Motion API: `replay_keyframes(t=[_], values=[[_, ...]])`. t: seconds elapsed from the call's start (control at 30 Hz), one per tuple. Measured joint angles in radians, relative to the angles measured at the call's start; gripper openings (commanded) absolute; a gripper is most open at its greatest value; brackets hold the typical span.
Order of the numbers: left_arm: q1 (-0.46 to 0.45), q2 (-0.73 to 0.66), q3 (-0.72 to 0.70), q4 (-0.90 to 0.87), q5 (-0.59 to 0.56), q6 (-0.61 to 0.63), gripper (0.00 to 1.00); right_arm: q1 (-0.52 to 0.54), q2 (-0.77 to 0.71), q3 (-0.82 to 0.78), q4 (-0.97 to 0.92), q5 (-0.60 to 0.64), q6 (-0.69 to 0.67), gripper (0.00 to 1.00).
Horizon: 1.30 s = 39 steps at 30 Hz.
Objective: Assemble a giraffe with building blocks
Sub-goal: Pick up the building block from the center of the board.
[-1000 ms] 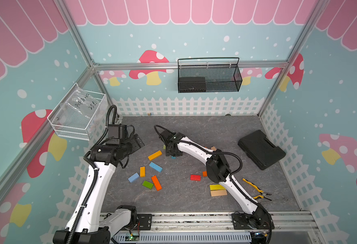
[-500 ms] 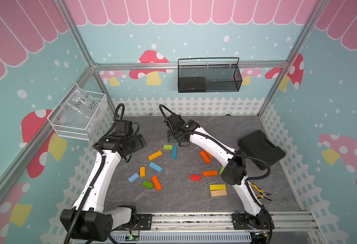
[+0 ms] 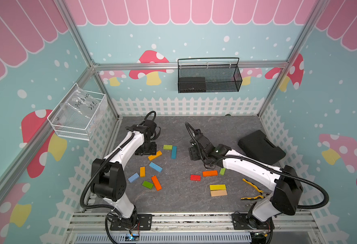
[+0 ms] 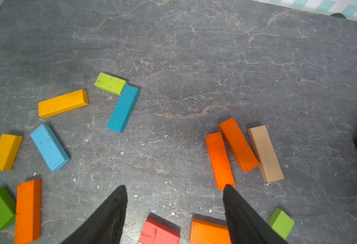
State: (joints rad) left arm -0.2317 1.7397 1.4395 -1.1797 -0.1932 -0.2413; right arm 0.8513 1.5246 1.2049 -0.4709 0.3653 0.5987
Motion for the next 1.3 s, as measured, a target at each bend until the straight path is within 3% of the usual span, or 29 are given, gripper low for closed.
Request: replay_keyframes(t=[0.4,1.0,1.3], values=[[-0.016,0.219,0.064,0.026,-0.042,0.188,0.65,-0.068,-0.223,-0.260,0.184,-0.019,-0.035,0.72],[-0.023,0.365,0.123,0.085,0.010,0.290,0.70,-0.079,-0.241,-0.287,0.212,-0.026,-0.034,0.71],[-0.024,0.375,0.138,0.096,0.033,0.309,0.56,-0.079,-0.241,-0.287,0.230,-0.026,-0.036,0.71]])
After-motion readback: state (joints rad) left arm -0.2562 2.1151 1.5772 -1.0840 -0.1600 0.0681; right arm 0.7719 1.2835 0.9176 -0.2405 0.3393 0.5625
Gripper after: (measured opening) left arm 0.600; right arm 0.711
